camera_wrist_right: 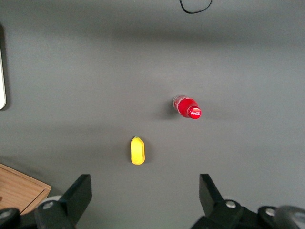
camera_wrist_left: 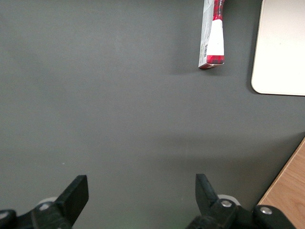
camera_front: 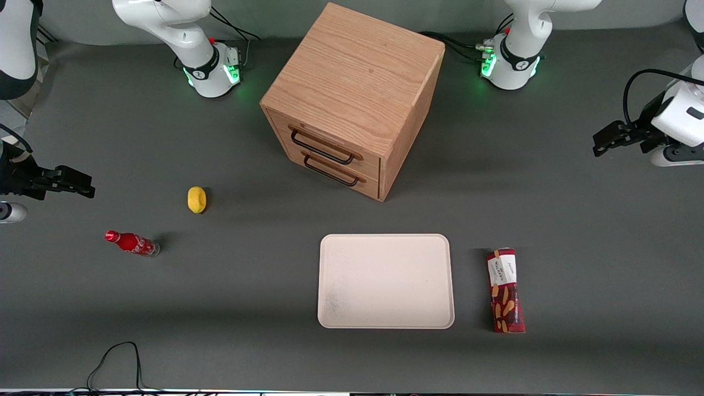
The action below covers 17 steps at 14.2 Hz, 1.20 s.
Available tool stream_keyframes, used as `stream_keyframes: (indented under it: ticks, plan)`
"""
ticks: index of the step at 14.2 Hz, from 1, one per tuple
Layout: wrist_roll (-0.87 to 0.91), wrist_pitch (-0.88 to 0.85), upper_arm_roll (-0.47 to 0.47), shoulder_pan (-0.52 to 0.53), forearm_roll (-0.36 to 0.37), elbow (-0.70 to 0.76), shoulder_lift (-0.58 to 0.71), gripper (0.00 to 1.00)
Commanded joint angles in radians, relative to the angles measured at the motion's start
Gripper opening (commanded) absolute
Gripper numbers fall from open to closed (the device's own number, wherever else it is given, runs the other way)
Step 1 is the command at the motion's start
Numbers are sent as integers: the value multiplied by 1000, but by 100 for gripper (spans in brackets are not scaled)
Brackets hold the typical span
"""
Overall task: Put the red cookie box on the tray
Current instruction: 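Move the left gripper down toward the red shortbread box beside the tray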
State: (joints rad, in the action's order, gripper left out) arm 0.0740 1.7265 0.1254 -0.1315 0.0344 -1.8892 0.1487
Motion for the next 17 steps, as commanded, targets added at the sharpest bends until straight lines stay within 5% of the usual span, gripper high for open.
stream_keyframes:
  ticks: [1,6,13,17]
  plan:
    - [-7,-15,-10,9,13,-2,15,100]
    - [-133,18,-9,1,-13,48,-101,100]
    - [-100,27,2,-100,-88,568,-640,100]
    - [6,261,42,-149,-100,618,-808,100]
